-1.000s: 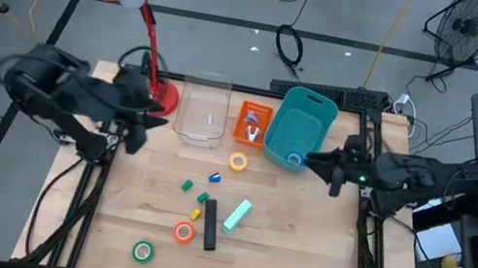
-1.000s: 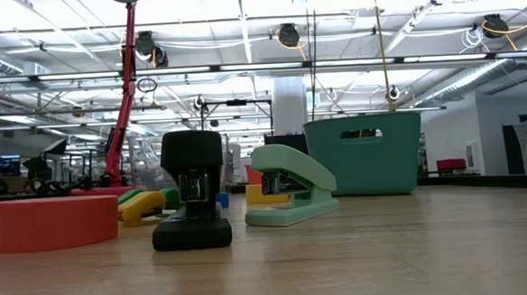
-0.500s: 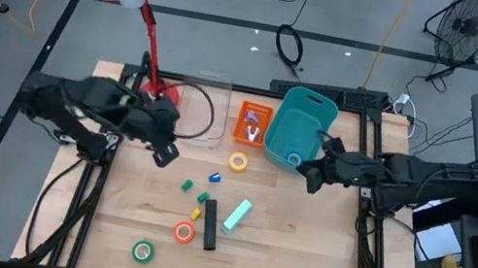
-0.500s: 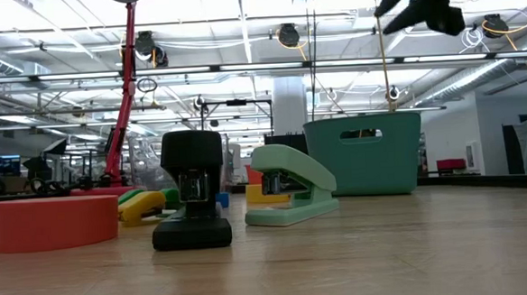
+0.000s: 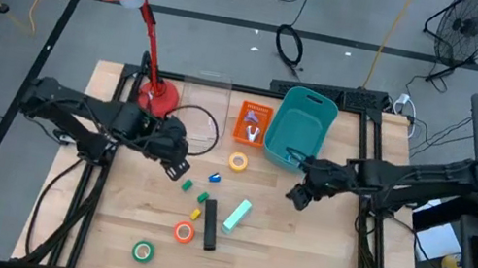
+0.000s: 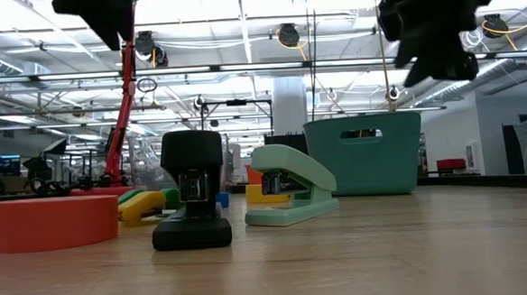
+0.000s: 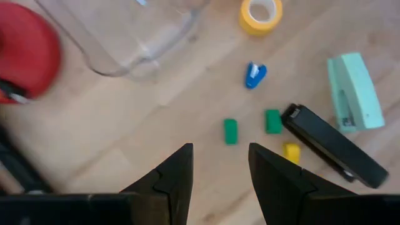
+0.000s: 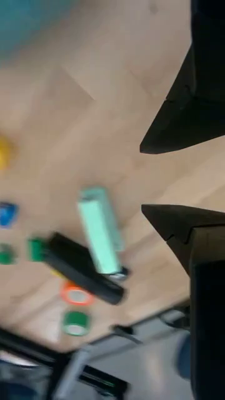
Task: Pick and place Stapler, Stapler remover, tape
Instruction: Put the green tape into the green bin
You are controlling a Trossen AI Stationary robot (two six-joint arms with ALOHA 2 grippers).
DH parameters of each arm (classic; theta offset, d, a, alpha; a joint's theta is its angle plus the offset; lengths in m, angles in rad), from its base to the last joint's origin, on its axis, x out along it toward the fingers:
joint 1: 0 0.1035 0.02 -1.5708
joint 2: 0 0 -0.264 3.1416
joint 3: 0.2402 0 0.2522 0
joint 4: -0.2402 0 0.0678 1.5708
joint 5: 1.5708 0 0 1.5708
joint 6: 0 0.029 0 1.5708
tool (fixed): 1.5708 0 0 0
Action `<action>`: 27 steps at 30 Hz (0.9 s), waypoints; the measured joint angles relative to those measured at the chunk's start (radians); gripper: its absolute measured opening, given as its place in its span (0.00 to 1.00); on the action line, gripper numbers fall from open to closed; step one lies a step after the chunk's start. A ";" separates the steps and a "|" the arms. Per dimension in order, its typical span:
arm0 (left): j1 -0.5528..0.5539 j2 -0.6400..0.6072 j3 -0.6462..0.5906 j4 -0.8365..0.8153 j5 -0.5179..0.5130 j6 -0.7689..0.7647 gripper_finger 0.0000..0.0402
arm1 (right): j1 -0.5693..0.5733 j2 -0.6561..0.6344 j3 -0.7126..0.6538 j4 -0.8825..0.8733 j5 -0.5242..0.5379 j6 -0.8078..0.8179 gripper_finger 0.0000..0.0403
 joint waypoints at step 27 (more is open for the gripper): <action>-0.382 0.067 -0.394 0.669 0.025 -0.266 0.39 | 0.088 0.007 -0.271 0.397 -0.198 -0.106 0.33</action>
